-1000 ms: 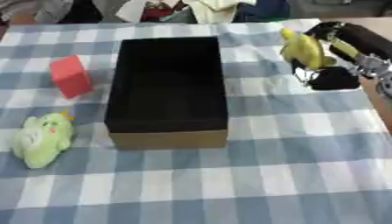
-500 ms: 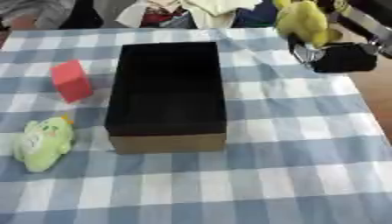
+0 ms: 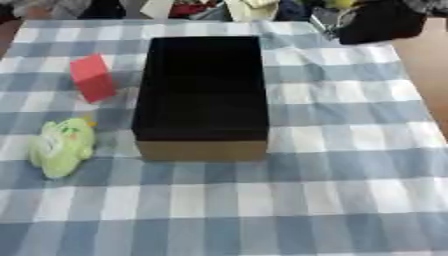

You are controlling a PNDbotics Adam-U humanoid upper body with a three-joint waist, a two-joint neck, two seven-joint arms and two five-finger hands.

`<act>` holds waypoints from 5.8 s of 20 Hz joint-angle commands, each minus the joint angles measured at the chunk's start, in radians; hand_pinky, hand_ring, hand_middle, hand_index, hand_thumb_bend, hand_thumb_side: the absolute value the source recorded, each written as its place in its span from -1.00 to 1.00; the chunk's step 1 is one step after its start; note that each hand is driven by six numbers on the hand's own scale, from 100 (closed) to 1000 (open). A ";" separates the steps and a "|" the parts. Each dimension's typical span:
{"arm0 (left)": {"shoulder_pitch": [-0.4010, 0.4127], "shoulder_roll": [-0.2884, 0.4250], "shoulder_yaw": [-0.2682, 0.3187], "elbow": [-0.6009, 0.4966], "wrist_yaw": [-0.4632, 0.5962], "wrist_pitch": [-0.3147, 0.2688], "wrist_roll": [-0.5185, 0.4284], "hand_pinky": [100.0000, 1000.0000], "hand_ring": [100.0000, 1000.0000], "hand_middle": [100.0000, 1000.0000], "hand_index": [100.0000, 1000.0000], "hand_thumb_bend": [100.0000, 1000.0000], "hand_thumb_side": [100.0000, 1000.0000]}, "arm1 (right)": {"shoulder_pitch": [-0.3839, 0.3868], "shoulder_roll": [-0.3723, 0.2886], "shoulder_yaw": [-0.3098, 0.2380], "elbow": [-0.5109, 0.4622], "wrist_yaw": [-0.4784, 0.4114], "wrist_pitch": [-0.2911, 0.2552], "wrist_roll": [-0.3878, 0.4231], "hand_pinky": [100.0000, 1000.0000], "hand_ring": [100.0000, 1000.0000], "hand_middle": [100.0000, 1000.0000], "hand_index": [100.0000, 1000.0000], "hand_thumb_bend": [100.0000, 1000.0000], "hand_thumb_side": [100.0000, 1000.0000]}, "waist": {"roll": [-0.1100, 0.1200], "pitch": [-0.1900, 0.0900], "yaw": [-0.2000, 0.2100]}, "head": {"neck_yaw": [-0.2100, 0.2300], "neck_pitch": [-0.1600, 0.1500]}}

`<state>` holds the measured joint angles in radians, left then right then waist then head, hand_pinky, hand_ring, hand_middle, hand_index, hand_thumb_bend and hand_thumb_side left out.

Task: Pick up objects on the table and place them in the box.

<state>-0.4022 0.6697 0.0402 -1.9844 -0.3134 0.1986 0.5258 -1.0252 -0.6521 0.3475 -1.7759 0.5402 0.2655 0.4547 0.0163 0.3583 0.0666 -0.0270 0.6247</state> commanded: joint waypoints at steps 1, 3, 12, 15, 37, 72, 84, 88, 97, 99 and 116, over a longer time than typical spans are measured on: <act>-0.017 0.033 0.002 -0.016 -0.005 -0.007 0.002 0.38 0.82 0.64 0.67 -0.88 1.00 | -0.046 0.068 0.004 0.049 0.030 -0.010 0.011 0.62 0.65 0.57 0.63 -1.00 -0.02 | 0.003 -0.028 0.005 | 0.002 0.004; -0.018 0.031 0.003 -0.016 -0.005 -0.009 0.004 0.38 0.82 0.64 0.70 -0.88 1.00 | -0.062 0.120 0.004 0.078 0.062 -0.018 0.003 0.61 0.64 0.57 0.63 -1.00 -0.01 | 0.003 -0.030 0.007 | -0.003 0.001; -0.021 0.027 0.001 -0.016 -0.004 -0.009 0.005 0.38 0.82 0.64 0.70 -0.87 1.00 | -0.063 0.307 0.017 0.220 0.248 -0.044 -0.050 0.60 0.64 0.57 0.63 -1.00 -0.02 | 0.006 -0.032 0.010 | -0.013 -0.011; -0.024 0.025 0.000 -0.016 -0.004 -0.009 0.004 0.38 0.82 0.64 0.70 -0.87 1.00 | -0.056 0.343 0.027 0.264 0.289 -0.058 -0.062 0.60 0.64 0.58 0.64 -1.00 -0.03 | 0.006 -0.031 0.012 | -0.013 -0.020; -0.029 0.023 -0.001 -0.016 -0.005 -0.007 0.005 0.37 0.82 0.63 0.70 -0.86 1.00 | -0.012 0.431 0.126 0.400 0.483 -0.188 0.033 0.71 0.75 0.68 0.76 -1.00 -0.04 | 0.003 -0.035 0.008 | -0.001 -0.011; -0.028 0.044 0.004 -0.016 -0.032 0.008 0.007 0.36 0.79 0.61 0.69 -0.78 1.00 | 0.094 0.069 -0.220 -0.199 -0.269 0.072 -0.246 0.79 0.85 0.81 0.84 -0.57 0.65 | 0.003 -0.042 -0.014 | 0.023 0.034; -0.018 0.190 -0.037 -0.016 -0.165 0.130 -0.259 0.40 0.72 0.54 0.59 -0.39 0.92 | 0.385 -0.169 -0.401 -0.224 -0.605 -0.167 -0.654 0.80 0.84 0.80 0.79 -0.58 0.71 | 0.004 -0.041 -0.052 | 0.040 0.036; -0.030 0.262 -0.069 -0.016 -0.230 0.199 -0.435 0.47 0.75 0.58 0.66 -0.38 1.00 | 0.464 -0.205 -0.426 -0.224 -0.606 -0.235 -0.721 0.80 0.84 0.79 0.78 -0.59 0.74 | 0.003 -0.045 -0.062 | 0.059 0.035; -0.090 0.350 -0.168 -0.016 -0.307 0.296 -0.924 0.71 0.85 0.70 0.78 0.06 1.00 | 0.563 -0.231 -0.463 -0.224 -0.579 -0.273 -0.796 0.81 0.84 0.78 0.76 -0.62 0.78 | -0.001 -0.054 -0.063 | 0.068 0.032; -0.105 0.358 -0.190 -0.016 -0.324 0.297 -0.985 0.73 0.85 0.70 0.78 0.11 1.00 | 0.573 -0.231 -0.467 -0.224 -0.578 -0.271 -0.805 0.81 0.83 0.78 0.75 -0.62 0.79 | -0.002 -0.056 -0.063 | 0.067 0.032; -0.047 0.400 -0.245 -0.016 -0.319 0.280 -1.272 0.72 0.86 0.73 0.80 -0.02 0.36 | 0.589 -0.221 -0.470 -0.224 -0.579 -0.254 -0.812 0.82 0.82 0.77 0.74 -0.60 0.86 | 0.001 -0.054 -0.059 | 0.079 0.016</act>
<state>-0.4427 1.0290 -0.2118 -1.9853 -0.6328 0.4654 -0.7193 -0.4304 -0.8425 -0.1058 -1.9834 -0.0442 0.0079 -0.3555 0.0165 0.3233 0.0071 0.0478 0.6493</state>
